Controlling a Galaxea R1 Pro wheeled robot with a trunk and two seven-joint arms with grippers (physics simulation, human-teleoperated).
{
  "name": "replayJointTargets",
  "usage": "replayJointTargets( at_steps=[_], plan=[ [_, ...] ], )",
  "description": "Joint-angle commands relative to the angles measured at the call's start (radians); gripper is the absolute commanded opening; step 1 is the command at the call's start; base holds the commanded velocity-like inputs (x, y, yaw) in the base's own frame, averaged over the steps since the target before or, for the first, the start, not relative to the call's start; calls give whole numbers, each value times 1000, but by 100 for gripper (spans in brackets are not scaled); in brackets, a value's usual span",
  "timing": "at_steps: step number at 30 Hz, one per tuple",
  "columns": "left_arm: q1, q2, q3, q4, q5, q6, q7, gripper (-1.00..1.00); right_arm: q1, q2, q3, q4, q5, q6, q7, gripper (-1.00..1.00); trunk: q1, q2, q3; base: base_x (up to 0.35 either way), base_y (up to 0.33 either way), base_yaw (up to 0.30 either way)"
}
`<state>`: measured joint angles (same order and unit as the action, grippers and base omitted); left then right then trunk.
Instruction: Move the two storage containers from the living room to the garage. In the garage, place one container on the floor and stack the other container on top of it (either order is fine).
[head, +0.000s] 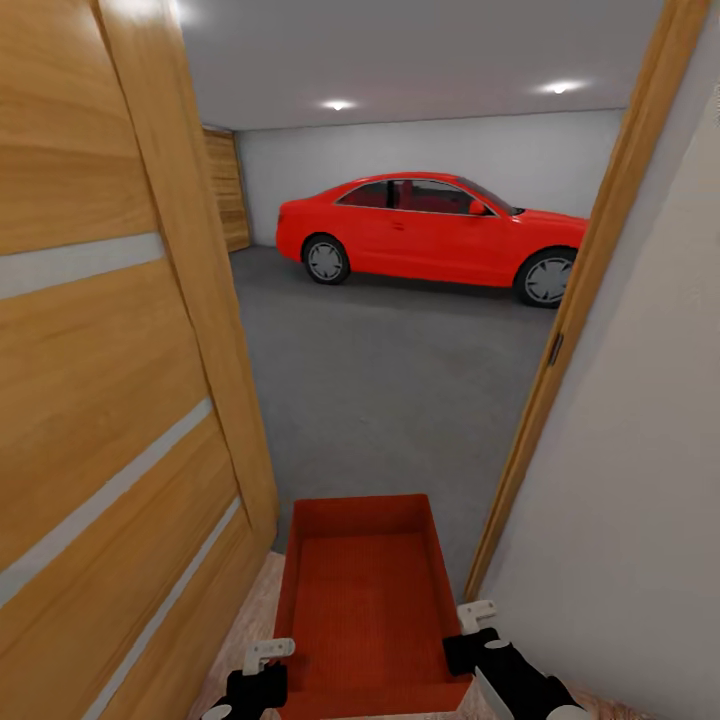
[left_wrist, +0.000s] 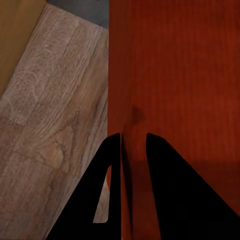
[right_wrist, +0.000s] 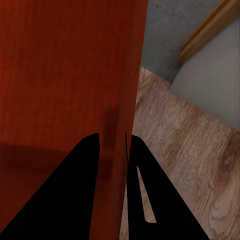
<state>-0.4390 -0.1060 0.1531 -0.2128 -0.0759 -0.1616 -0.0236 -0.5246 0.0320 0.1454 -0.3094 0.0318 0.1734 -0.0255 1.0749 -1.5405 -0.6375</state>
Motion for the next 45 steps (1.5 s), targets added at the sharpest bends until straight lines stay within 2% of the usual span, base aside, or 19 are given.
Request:
replayJointTargets(
  at_steps=[1,24,45],
  plan=[
    [-1,11,5,4,-12,-4,3,-100,0,-18,41,-4,17,-55,56,-100,0,0,-1,0,37,-41],
    [-1,11,5,7,-13,-4,3,-100,0,-18,41,-4,17,-55,56,-100,0,0,-1,17,135,-107],
    [-1,11,5,5,-13,-4,4,-100,0,-18,41,-4,17,-55,55,-100,0,0,-1,12,33,-108]
  ],
)
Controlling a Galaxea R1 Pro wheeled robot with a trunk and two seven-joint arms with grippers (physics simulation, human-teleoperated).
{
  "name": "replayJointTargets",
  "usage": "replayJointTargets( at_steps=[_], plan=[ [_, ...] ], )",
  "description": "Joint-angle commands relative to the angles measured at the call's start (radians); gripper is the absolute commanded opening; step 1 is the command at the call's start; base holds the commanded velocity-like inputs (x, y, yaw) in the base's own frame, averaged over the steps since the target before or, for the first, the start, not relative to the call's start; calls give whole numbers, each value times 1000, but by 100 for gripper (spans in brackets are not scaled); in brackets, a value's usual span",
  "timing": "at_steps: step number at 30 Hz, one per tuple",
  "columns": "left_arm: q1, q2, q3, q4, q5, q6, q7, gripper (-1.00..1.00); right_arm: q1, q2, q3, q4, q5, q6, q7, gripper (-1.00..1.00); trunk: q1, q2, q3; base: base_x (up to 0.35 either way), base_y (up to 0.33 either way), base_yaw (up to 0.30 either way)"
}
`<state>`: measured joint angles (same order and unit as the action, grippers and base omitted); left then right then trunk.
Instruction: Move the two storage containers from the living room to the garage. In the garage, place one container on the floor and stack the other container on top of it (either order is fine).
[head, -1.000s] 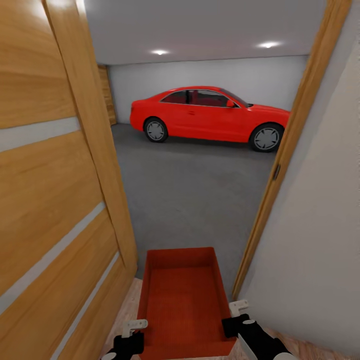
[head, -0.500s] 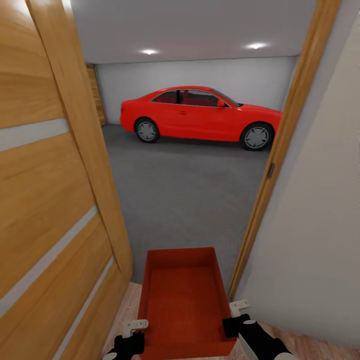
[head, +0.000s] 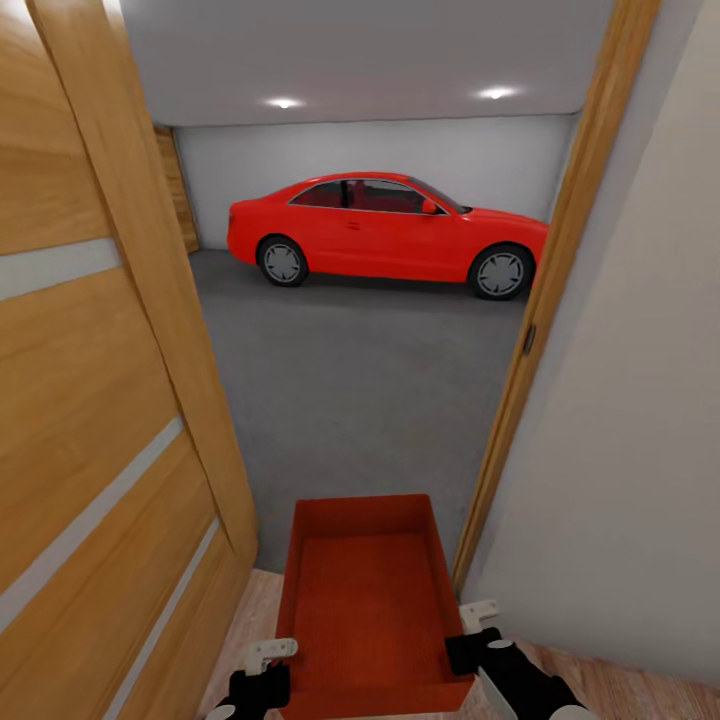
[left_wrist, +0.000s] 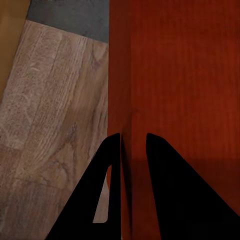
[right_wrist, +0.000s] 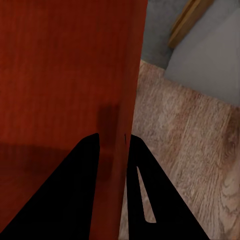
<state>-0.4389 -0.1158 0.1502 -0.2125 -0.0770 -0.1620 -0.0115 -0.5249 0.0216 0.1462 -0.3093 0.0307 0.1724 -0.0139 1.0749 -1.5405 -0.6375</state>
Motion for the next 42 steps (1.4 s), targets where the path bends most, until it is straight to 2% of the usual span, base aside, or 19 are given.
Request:
replayJointTargets(
  at_steps=[1,42],
  plan=[
    [-1,21,8,4,-12,-4,-8,-100,0,-8,41,-4,18,-54,43,-100,0,0,-1,15,55,-32],
    [-1,21,7,2,-12,-5,-9,-100,0,-8,40,-4,18,-54,44,-100,0,0,-1,8,54,-10]
  ],
)
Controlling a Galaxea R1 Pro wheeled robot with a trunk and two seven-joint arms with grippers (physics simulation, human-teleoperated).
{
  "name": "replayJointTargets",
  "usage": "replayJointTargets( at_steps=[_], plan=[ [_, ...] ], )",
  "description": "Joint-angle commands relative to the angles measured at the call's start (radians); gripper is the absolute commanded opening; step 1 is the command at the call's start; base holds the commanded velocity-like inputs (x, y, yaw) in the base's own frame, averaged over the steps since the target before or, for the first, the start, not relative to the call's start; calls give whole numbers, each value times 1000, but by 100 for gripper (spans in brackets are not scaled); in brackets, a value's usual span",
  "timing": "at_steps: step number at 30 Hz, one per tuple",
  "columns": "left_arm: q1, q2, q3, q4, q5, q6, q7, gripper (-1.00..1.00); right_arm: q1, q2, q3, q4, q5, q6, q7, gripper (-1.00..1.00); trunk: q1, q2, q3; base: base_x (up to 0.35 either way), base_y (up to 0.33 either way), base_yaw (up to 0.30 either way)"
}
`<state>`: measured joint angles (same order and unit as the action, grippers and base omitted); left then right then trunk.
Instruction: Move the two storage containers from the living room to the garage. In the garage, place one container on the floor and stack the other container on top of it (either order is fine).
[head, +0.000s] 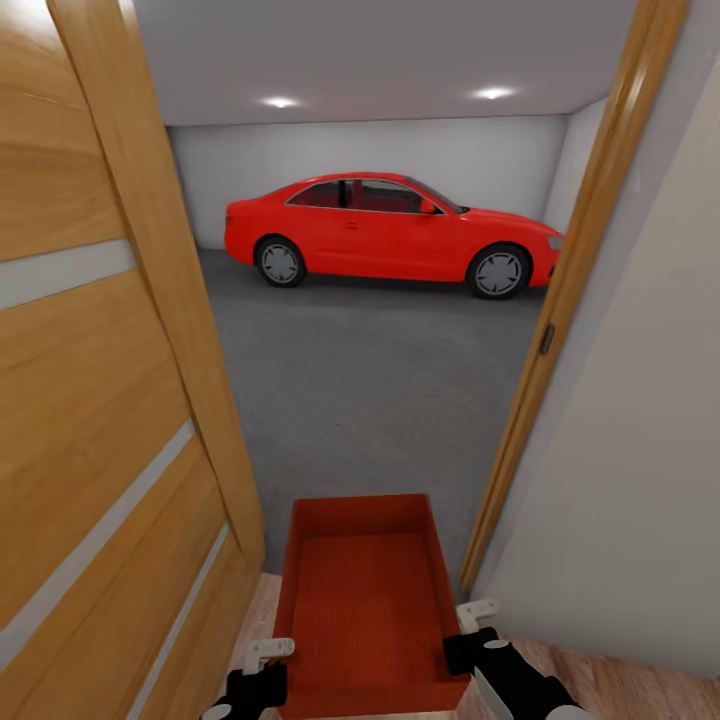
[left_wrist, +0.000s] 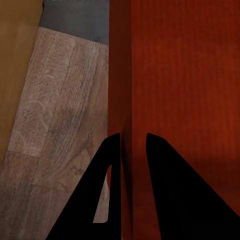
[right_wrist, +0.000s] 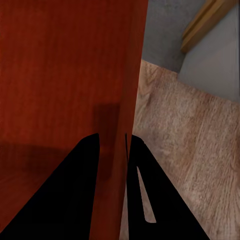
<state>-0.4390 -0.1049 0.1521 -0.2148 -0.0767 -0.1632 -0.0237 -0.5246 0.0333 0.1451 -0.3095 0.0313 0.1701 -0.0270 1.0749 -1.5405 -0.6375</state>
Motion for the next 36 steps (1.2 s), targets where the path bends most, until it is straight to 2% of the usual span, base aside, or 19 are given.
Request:
replayJointTargets(
  at_steps=[1,19,36],
  plan=[
    [-1,10,6,4,-12,-4,4,-100,0,-19,41,-4,18,-52,57,-100,0,0,-1,4,9,-150],
    [-1,10,6,5,-12,-3,4,-100,0,-19,42,-3,18,-52,56,-100,0,0,-1,13,1,-29],
    [-1,10,5,5,-13,-4,4,-100,0,-19,42,-3,19,-52,56,-100,0,0,-1,202,23,0]
  ],
)
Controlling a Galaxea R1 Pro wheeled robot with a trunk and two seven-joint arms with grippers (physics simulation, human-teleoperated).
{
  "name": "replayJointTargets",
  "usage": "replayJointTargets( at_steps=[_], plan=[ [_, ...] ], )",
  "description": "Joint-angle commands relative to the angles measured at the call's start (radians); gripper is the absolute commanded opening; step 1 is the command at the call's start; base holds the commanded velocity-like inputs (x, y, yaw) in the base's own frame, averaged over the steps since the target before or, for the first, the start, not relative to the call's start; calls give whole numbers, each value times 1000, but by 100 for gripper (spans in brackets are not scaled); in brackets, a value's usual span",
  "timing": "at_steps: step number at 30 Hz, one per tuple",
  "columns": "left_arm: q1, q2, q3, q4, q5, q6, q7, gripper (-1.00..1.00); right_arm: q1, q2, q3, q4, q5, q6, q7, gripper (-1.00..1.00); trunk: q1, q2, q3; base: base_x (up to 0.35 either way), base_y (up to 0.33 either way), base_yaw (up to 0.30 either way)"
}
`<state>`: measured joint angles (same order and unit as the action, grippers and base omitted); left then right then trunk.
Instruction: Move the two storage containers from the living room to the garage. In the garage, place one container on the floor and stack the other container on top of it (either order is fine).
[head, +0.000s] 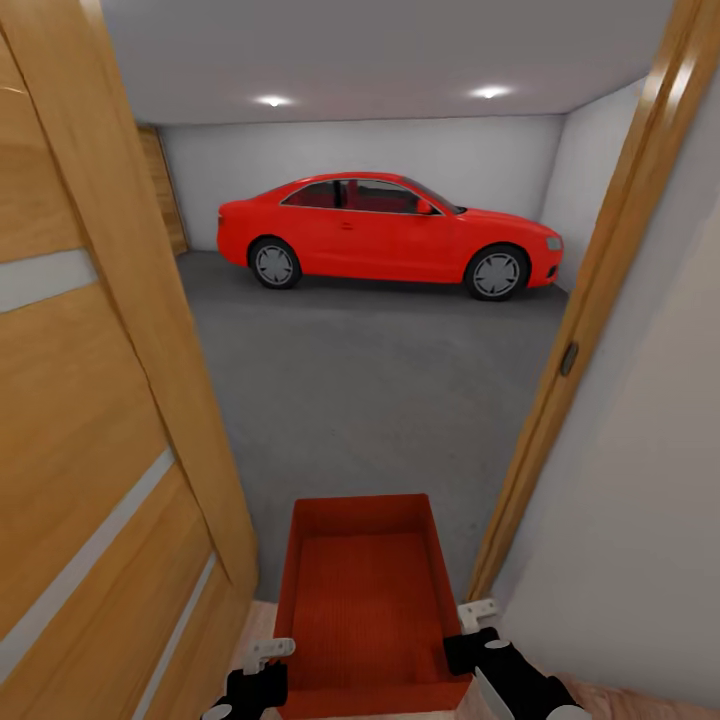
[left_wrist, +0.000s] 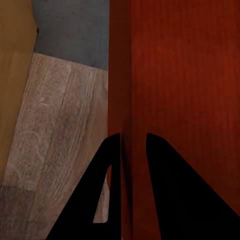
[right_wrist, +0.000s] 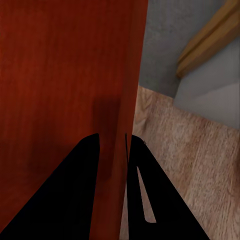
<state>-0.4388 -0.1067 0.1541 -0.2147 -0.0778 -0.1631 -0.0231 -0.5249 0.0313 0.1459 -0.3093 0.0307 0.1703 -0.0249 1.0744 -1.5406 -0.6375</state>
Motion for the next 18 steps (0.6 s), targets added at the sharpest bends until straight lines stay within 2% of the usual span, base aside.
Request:
replayJointTargets(
  at_steps=[1,9,18],
  plan=[
    [-1,12,4,5,-12,-4,3,-100,0,-18,41,-4,19,-52,54,-100,0,0,-1,287,64,0],
    [-1,12,3,5,-13,-4,3,-100,0,-18,41,-4,19,-52,54,-100,0,0,-1,296,23,0],
    [-1,12,3,5,-13,-4,3,-100,0,-18,41,-4,19,-52,54,-100,0,0,-1,174,2,0]
  ],
)
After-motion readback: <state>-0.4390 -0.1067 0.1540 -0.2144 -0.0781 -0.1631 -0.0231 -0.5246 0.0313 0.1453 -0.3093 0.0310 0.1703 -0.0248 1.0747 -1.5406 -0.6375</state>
